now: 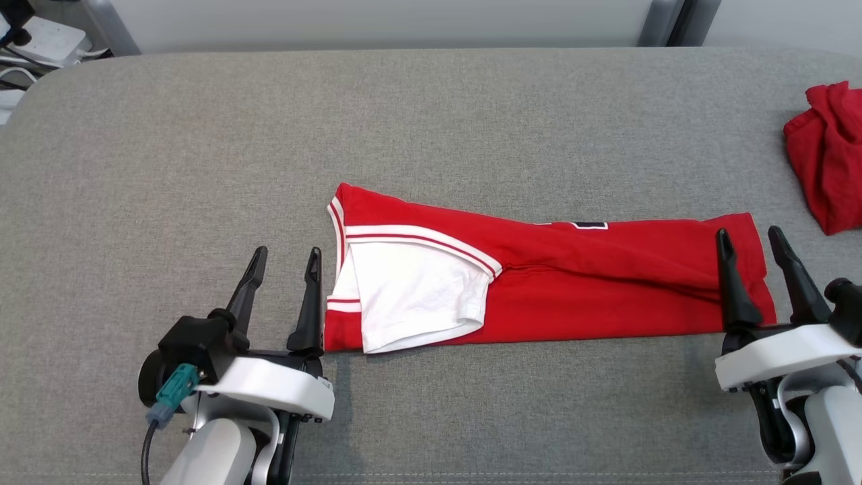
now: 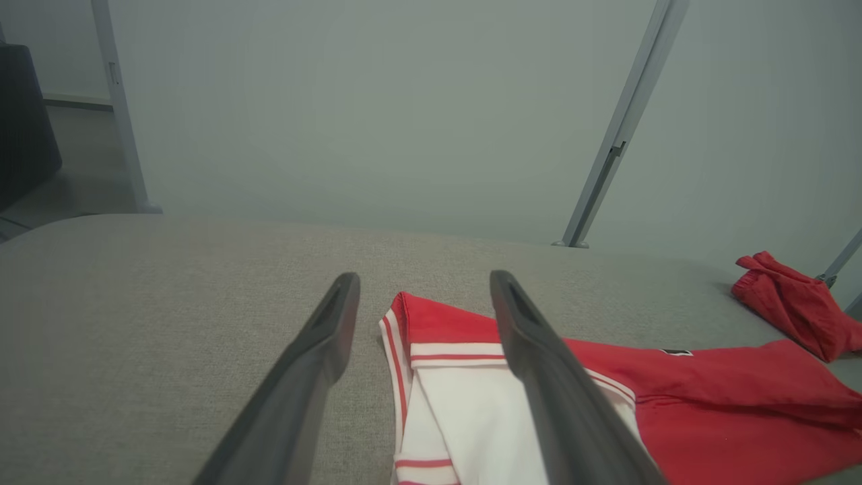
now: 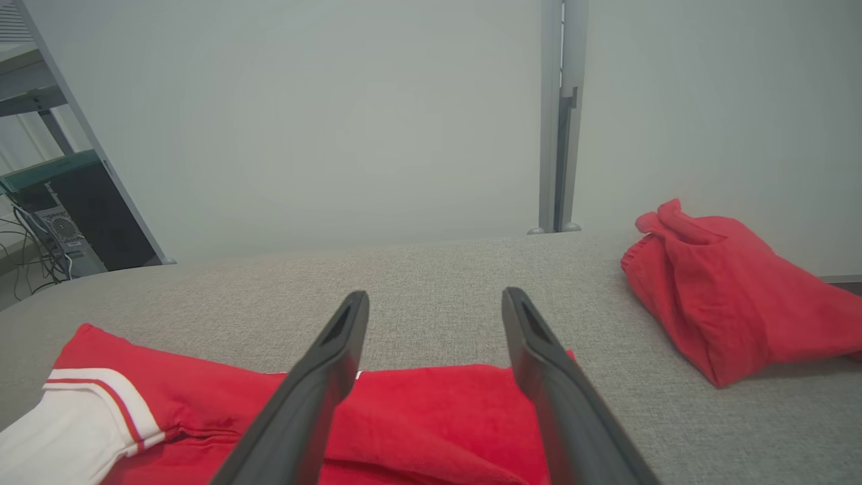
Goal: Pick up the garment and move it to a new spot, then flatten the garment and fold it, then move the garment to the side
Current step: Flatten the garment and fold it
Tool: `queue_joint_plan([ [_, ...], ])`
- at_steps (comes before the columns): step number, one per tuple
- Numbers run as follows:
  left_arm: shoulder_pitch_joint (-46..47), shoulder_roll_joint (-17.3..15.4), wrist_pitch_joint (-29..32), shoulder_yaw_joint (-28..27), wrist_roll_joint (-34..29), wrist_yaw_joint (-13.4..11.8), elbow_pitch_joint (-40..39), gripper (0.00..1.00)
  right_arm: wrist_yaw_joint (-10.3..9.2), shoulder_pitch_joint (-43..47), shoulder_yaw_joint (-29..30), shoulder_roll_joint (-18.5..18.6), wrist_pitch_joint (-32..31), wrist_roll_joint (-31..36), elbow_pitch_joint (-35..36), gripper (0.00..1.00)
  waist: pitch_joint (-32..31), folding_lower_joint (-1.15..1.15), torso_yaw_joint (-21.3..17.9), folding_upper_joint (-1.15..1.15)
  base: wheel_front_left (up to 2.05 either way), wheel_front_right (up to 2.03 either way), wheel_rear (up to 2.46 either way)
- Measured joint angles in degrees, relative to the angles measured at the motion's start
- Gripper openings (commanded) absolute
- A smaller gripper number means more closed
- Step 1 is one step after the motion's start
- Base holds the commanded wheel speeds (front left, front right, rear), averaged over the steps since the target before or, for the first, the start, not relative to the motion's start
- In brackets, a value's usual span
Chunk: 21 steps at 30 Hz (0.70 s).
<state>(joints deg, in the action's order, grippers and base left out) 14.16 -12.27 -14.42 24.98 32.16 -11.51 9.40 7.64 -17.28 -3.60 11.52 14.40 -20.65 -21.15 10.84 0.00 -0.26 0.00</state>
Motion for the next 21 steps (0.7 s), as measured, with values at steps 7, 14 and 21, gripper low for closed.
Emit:
queue_joint_plan([
  [7,-6.1,5.2,-0.1,-8.0,-9.8,2.2,-3.6,1.00,0.00,4.2,0.8,-2.5,0.0,0.0,2.8,1.00,-2.1,0.00,-0.5,0.00,0.00,0.00,0.00],
  [14,-10.5,8.1,-0.1,-12.9,-15.4,5.9,-4.6,1.00,0.00,8.7,1.7,-4.4,0.0,-0.1,5.5,1.00,-4.3,0.00,-0.8,0.00,0.00,0.00,0.00],
  [21,-14.4,9.3,-0.1,-15.6,-19.6,7.7,-5.6,1.00,0.00,12.5,2.3,-5.4,0.0,-0.6,5.8,1.00,-7.4,0.00,-1.3,0.00,0.00,0.00,0.00],
])
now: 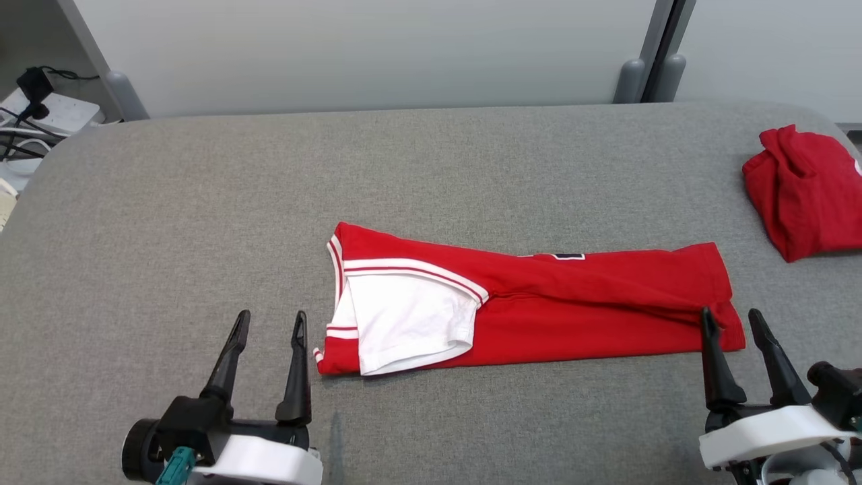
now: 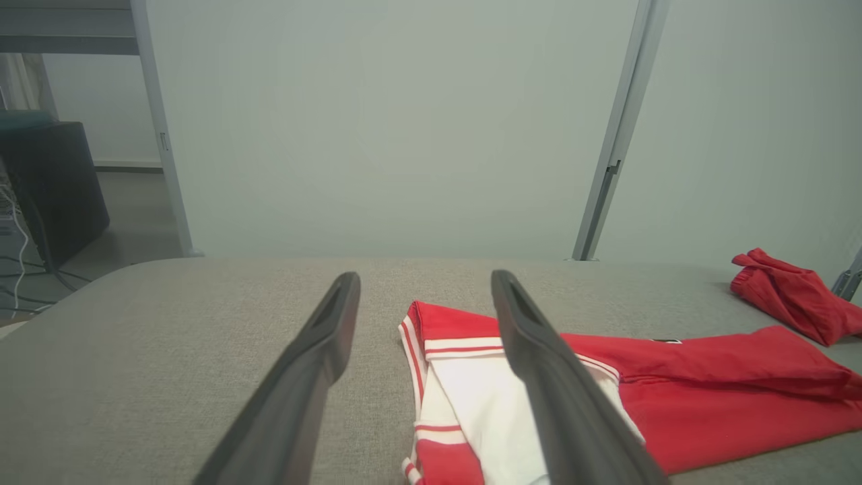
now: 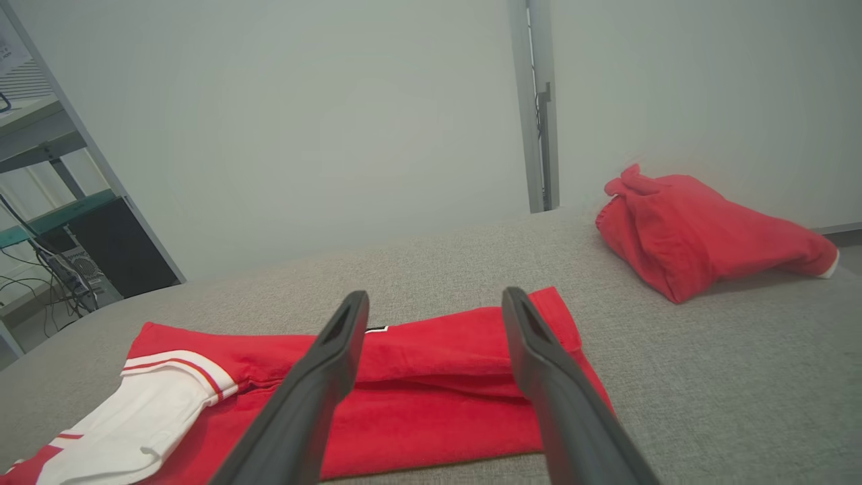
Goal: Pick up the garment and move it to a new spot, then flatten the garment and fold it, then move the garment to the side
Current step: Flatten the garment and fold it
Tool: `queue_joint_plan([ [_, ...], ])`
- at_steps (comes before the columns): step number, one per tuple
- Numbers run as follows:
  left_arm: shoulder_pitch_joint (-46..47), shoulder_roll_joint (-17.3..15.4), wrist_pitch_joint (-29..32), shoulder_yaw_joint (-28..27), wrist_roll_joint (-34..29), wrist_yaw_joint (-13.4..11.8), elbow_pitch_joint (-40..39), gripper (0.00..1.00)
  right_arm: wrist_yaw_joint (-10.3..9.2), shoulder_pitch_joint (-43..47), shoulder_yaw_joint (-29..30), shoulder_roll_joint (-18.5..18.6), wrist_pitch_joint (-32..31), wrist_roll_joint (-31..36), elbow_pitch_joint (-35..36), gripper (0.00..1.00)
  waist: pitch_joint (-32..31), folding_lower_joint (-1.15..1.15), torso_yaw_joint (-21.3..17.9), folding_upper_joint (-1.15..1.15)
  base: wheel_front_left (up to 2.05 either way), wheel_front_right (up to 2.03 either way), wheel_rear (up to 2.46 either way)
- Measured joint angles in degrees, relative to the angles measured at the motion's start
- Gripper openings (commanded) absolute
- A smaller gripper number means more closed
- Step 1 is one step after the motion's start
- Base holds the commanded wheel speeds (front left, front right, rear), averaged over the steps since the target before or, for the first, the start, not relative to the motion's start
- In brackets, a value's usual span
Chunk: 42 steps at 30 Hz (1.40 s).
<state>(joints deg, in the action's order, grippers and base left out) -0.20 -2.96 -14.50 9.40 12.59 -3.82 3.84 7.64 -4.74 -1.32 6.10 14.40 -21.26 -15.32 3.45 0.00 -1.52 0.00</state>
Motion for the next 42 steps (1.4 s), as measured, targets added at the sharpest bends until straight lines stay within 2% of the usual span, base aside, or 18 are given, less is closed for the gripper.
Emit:
queue_joint_plan([
  [8,-3.4,0.1,0.0,-1.1,-1.6,0.7,-0.2,1.00,0.00,2.8,0.6,-0.4,0.0,-0.4,-0.1,1.00,-2.8,0.00,-0.3,0.00,0.00,0.00,0.00],
  [21,-4.3,0.1,0.0,-0.9,-1.6,0.7,-0.4,1.00,0.00,3.0,1.2,-1.1,0.0,-1.8,-1.1,1.00,-3.0,0.00,-0.5,0.00,0.00,0.00,0.00],
  [27,-4.3,0.1,0.0,-0.3,-1.6,0.7,-0.3,1.00,0.00,1.4,4.8,-1.6,0.0,-3.4,-10.7,1.00,-2.4,0.00,-0.4,0.00,0.00,0.00,0.00],
  [32,-4.1,0.2,0.0,0.8,-1.6,0.8,-0.2,1.00,-0.15,-6.3,9.7,-1.4,0.0,-3.7,-20.4,1.00,-1.2,0.00,0.6,0.00,0.00,0.00,0.00],
  [42,-2.6,0.2,0.0,1.5,-1.6,1.3,0.5,1.00,-0.15,-19.8,10.5,1.7,-0.3,-6.6,-40.3,1.00,1.1,0.00,4.4,0.00,0.00,0.00,0.00],
])
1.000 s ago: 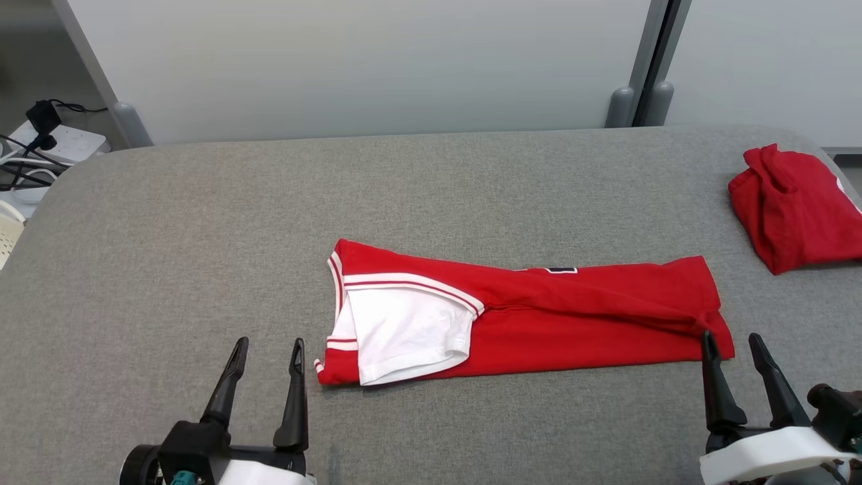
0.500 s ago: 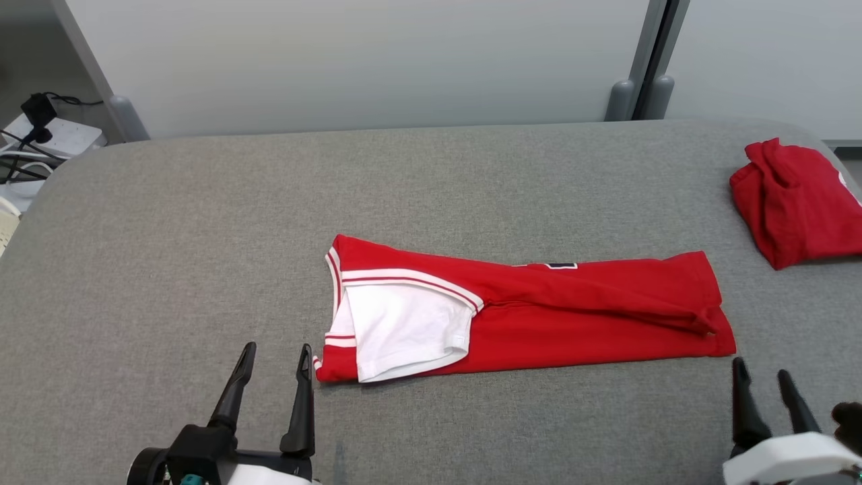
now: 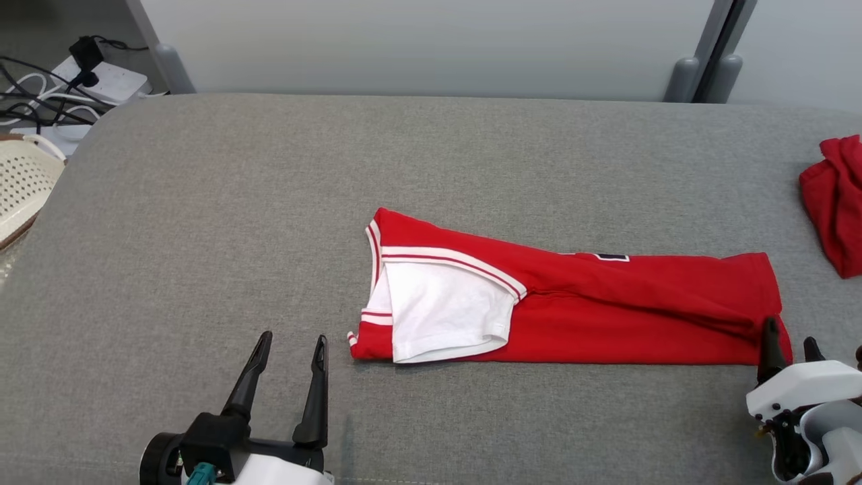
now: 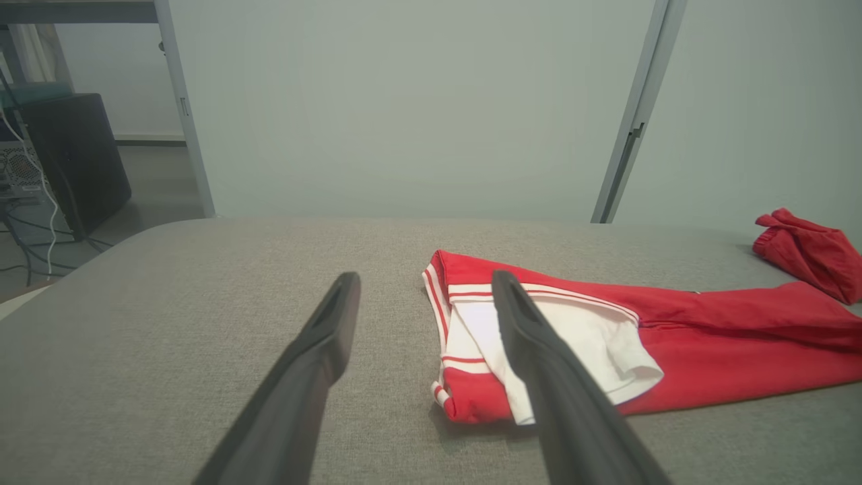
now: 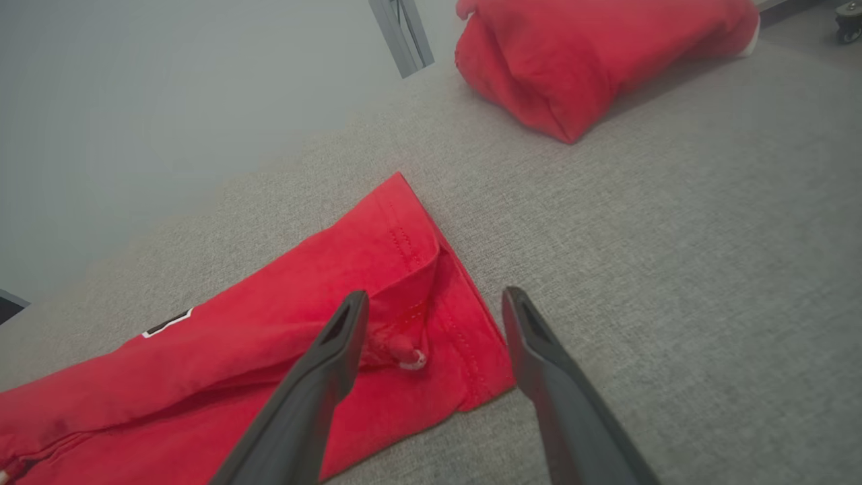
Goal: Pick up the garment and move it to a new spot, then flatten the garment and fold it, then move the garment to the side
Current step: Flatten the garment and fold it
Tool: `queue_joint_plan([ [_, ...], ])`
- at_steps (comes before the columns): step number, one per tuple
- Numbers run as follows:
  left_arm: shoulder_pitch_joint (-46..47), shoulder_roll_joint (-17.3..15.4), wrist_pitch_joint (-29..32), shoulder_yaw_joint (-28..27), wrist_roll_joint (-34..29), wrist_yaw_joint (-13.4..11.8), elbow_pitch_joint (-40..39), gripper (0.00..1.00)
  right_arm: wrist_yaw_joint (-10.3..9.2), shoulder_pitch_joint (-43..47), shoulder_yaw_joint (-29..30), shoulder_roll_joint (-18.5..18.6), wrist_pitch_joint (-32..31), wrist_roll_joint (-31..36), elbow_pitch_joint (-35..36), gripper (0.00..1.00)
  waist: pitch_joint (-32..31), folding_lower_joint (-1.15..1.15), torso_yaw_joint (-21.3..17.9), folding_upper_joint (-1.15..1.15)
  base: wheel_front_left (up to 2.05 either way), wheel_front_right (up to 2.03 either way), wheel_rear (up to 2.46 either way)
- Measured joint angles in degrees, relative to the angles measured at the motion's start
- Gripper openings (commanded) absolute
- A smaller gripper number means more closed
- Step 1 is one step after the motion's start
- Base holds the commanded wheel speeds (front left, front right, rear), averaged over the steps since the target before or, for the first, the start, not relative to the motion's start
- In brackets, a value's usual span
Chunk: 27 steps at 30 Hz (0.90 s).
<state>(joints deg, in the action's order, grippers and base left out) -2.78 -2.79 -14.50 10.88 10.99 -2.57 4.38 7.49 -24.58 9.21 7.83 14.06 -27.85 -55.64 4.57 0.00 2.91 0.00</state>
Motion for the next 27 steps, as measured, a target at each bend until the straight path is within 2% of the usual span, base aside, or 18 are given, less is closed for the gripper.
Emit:
queue_joint_plan([
  [8,1.3,0.0,0.0,0.6,-0.4,0.5,0.3,1.00,0.00,-5.2,-0.5,2.3,-0.5,-3.3,-9.4,1.00,2.3,0.00,2.5,0.00,0.00,0.00,0.00],
  [16,2.2,0.0,0.0,0.7,-1.0,1.1,0.8,1.00,0.00,-8.0,-1.6,3.4,-1.7,-5.7,-14.1,1.00,3.5,0.00,3.6,0.00,0.00,0.00,0.00],
  [17,2.2,0.0,0.0,0.6,-1.0,1.1,0.8,1.00,0.00,-8.3,-1.8,3.4,-1.8,-6.1,-14.2,0.62,3.6,0.00,3.6,0.00,0.00,0.00,0.00],
  [19,2.2,0.0,0.0,0.6,-1.0,1.1,0.8,1.00,0.00,-8.5,-2.4,3.5,-1.9,-6.6,-14.2,0.00,3.8,0.00,3.5,0.00,0.00,0.00,0.00],
  [27,3.1,0.0,0.0,0.6,-0.9,1.1,0.8,1.00,0.00,-8.9,-5.9,3.5,-1.8,-8.2,-13.4,0.00,3.5,0.00,2.9,0.00,0.00,0.00,0.00],
])
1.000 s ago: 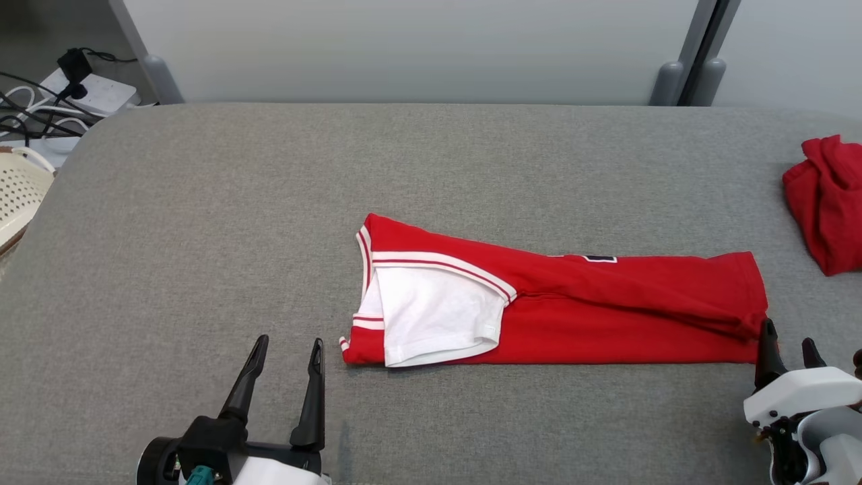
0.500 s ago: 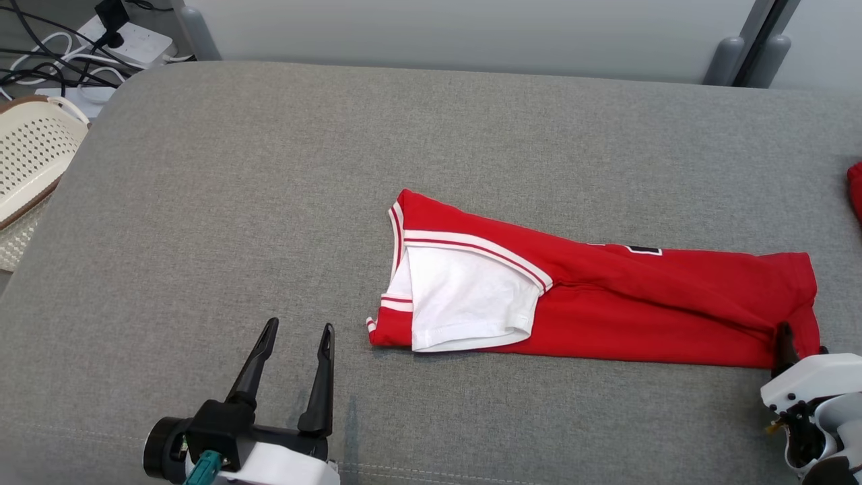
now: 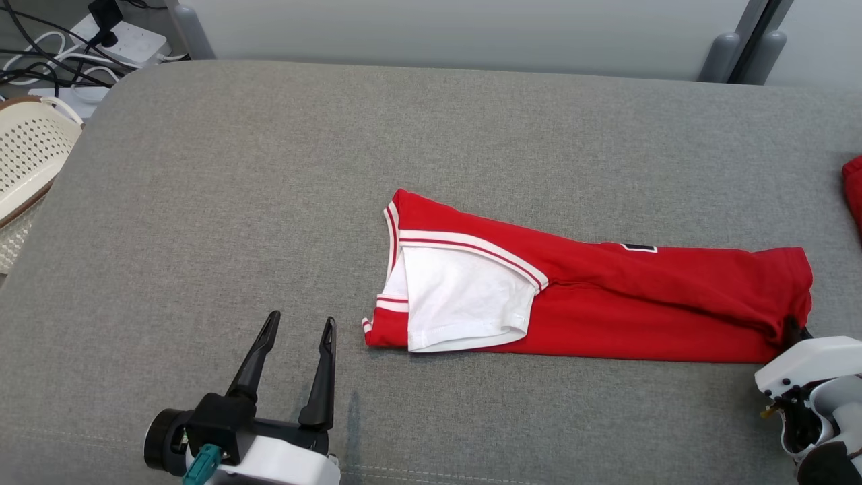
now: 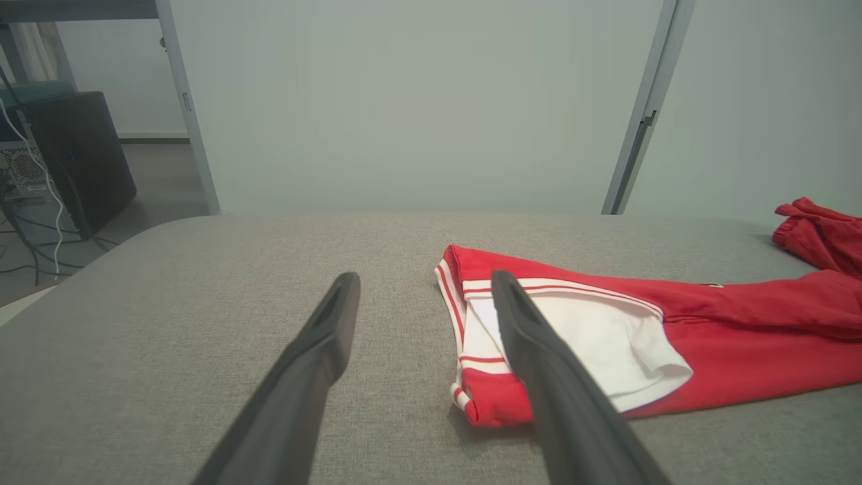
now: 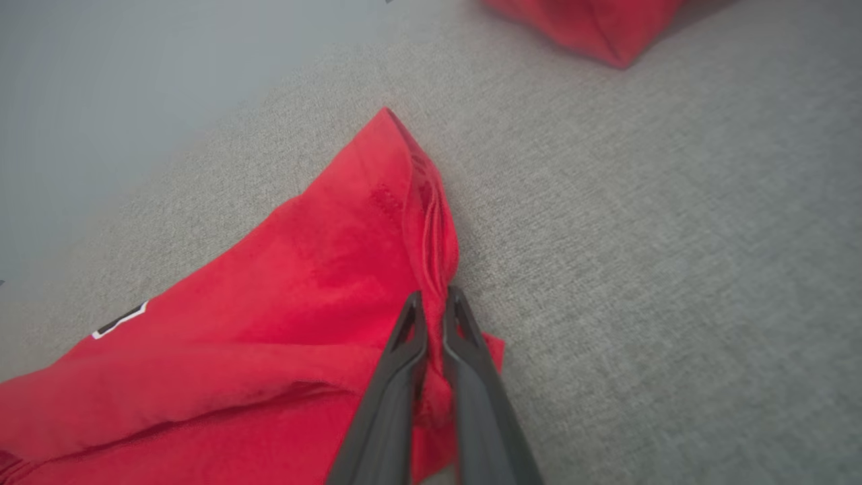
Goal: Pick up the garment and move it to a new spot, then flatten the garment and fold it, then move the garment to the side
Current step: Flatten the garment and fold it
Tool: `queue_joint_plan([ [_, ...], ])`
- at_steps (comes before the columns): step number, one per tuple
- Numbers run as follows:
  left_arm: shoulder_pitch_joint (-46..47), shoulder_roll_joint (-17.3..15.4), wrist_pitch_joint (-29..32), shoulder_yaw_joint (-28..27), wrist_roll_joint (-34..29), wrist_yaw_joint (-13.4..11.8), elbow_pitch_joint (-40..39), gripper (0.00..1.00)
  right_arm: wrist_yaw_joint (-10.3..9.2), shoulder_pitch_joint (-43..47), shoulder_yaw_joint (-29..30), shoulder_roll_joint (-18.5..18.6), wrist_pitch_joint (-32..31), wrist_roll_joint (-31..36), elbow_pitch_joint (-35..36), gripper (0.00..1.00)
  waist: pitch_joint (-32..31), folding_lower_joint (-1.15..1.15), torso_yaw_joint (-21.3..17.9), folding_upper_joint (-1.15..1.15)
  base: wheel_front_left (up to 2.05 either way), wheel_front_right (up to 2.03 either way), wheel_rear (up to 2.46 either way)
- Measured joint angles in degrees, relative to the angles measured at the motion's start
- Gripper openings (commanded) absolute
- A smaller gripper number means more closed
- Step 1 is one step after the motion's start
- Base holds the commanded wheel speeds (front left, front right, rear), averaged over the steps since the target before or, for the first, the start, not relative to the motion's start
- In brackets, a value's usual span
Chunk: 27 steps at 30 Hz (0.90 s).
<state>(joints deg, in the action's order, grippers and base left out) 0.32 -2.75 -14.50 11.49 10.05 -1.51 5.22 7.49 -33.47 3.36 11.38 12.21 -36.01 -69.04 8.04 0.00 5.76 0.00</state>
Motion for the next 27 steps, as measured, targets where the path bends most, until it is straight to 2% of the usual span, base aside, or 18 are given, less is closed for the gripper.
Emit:
queue_joint_plan([
  [6,0.0,0.0,0.0,0.3,0.1,-0.1,0.0,1.00,0.00,1.7,-1.5,0.1,1.5,-3.9,7.0,0.00,-1.2,0.00,0.2,0.00,0.00,0.00,0.00],
  [13,-0.1,0.0,0.0,0.7,0.6,-0.6,0.1,1.00,0.00,6.8,-8.3,-1.1,2.0,-7.9,22.0,0.00,-2.3,0.00,1.1,0.00,0.00,0.00,0.00],
  [17,-0.2,0.0,0.0,1.2,0.6,-0.8,0.1,1.00,0.00,7.4,-12.0,-2.3,2.0,-9.3,28.0,0.00,-3.0,0.00,2.4,0.00,0.00,0.00,0.00],
  [21,-0.2,0.0,0.0,1.4,0.8,-0.9,0.0,1.00,0.00,7.3,-15.6,-4.2,2.0,-11.0,31.8,0.00,-3.6,0.00,4.8,0.00,0.00,0.00,0.00],
  [27,-0.2,0.0,0.0,2.2,2.0,-1.4,0.0,1.00,0.00,5.8,-19.6,-6.0,2.0,-13.1,31.8,0.00,-3.7,0.00,8.8,0.00,0.00,0.00,0.00],
])
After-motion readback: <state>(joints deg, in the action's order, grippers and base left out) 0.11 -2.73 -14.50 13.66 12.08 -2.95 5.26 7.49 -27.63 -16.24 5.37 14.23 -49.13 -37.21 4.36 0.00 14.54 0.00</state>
